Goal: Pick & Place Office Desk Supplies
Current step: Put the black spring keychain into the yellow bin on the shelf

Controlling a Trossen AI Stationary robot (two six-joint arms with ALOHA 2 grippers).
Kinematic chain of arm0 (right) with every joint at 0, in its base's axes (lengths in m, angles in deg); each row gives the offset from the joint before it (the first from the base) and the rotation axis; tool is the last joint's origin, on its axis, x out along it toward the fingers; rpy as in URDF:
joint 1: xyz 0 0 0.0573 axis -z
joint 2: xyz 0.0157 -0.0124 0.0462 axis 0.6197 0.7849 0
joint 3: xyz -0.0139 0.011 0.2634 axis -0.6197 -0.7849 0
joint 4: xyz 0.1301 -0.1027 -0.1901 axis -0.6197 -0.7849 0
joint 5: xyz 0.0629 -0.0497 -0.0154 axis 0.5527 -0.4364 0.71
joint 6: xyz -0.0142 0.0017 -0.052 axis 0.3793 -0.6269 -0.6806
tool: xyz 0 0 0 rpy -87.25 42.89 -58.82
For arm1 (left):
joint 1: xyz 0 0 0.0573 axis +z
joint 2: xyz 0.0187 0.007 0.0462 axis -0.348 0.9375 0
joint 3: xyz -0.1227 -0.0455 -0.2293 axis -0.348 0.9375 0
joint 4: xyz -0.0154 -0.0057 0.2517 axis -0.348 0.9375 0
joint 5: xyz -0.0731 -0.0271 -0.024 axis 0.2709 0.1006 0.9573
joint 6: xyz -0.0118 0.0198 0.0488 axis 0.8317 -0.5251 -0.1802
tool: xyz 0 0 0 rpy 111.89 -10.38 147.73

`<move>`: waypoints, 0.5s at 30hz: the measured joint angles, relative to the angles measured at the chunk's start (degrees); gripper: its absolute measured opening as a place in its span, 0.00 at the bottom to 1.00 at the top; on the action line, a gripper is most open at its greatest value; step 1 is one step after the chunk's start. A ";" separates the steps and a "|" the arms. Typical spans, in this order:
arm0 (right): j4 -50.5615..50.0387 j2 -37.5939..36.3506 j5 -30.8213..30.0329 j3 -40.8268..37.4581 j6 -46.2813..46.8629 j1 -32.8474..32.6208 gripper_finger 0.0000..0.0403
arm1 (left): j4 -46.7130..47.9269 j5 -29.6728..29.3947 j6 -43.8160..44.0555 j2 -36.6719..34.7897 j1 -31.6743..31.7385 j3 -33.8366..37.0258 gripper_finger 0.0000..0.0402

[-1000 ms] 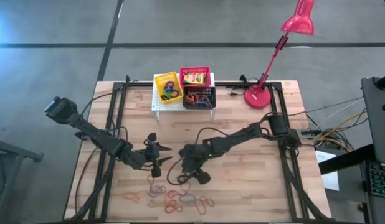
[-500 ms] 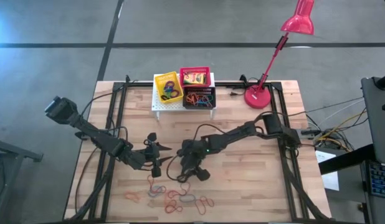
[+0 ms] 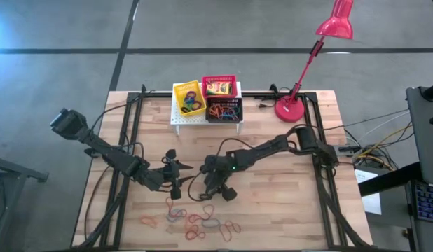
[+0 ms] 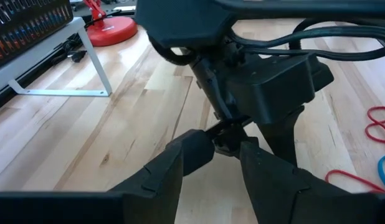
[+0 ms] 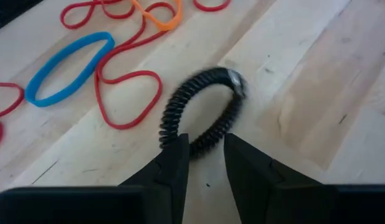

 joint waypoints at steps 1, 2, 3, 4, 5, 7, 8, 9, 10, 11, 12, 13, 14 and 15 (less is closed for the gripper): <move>-0.37 -0.14 -0.69 0.00 -0.03 -0.08 0.23 | 0.02 0.00 0.00 -0.02 0.00 0.00 0.41; -0.74 -0.32 -1.41 0.00 0.03 -0.21 0.23 | 0.00 0.00 0.00 0.00 0.00 0.00 0.41; -1.09 -0.51 -2.19 0.00 0.10 -0.38 0.22 | 0.00 0.00 0.02 0.00 0.00 0.00 0.41; -1.48 -0.75 -3.07 0.00 0.19 -0.60 0.22 | 0.00 0.00 0.02 0.00 0.00 0.00 0.41; -2.10 -1.03 -4.12 0.00 0.31 -0.81 0.21 | 0.00 0.00 0.02 -0.01 0.00 0.00 0.41; -3.18 -1.52 -6.95 0.00 0.86 -1.34 0.19 | 0.00 0.00 0.02 -0.02 0.00 0.00 0.41; -3.77 -1.77 -8.36 0.00 1.08 -1.66 0.18 | 0.02 0.00 0.02 -0.01 0.00 0.00 0.41; -4.30 -1.97 -9.72 0.00 1.38 -1.98 0.18 | 0.04 0.00 0.02 0.00 0.00 0.00 0.41; -4.82 -2.21 -11.03 0.00 1.61 -2.31 0.17 | 0.02 0.00 0.02 0.00 0.00 0.00 0.41; -5.41 -2.37 -12.42 -0.02 1.77 -2.59 0.16 | 0.07 0.00 0.03 0.00 0.00 0.00 0.41; -5.81 -2.56 -13.61 -0.02 2.06 -2.76 0.16 | 0.04 0.00 0.04 -0.01 0.00 0.00 0.41; -6.52 -2.98 -14.64 -0.02 2.50 -2.92 0.15 | 0.04 0.00 0.04 0.00 0.00 0.00 0.41; -7.68 -3.33 -16.01 -0.02 3.06 -3.10 0.14 | 0.11 0.00 0.04 -0.01 0.00 0.00 0.41; -8.87 -3.69 -17.37 -0.02 3.77 -3.15 0.14 | 0.09 0.00 0.04 -0.01 0.00 0.00 0.41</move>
